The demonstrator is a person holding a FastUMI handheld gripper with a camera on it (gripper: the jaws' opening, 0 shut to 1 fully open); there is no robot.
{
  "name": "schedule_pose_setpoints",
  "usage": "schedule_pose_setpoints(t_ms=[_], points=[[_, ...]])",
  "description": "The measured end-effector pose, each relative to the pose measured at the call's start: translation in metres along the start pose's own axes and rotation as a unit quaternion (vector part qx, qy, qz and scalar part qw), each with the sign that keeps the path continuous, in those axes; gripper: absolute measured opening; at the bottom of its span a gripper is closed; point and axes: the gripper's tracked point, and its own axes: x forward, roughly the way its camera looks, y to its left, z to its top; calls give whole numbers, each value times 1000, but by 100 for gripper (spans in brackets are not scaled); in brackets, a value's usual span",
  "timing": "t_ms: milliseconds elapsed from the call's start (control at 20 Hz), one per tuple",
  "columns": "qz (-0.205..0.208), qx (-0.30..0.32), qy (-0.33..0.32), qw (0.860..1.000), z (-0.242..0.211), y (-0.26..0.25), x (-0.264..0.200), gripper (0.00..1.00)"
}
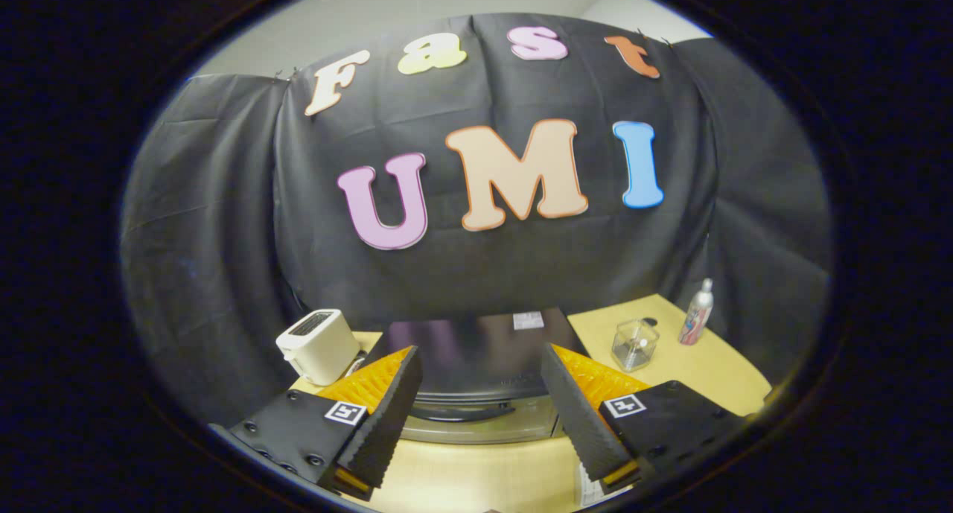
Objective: Open the toaster oven, put the food inside, and close the toaster oven door.
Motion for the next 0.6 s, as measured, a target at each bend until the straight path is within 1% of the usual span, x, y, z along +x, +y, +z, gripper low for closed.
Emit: schedule_pose_setpoints(t_ms=[100, 250, 600], points=[[2, -10, -24, 1000, 26, 6, -10, 99], [11, -4, -55, 998, 56, 15, -21, 99], [-7, -38, -70, 997, 74, 6, -35, 99]])
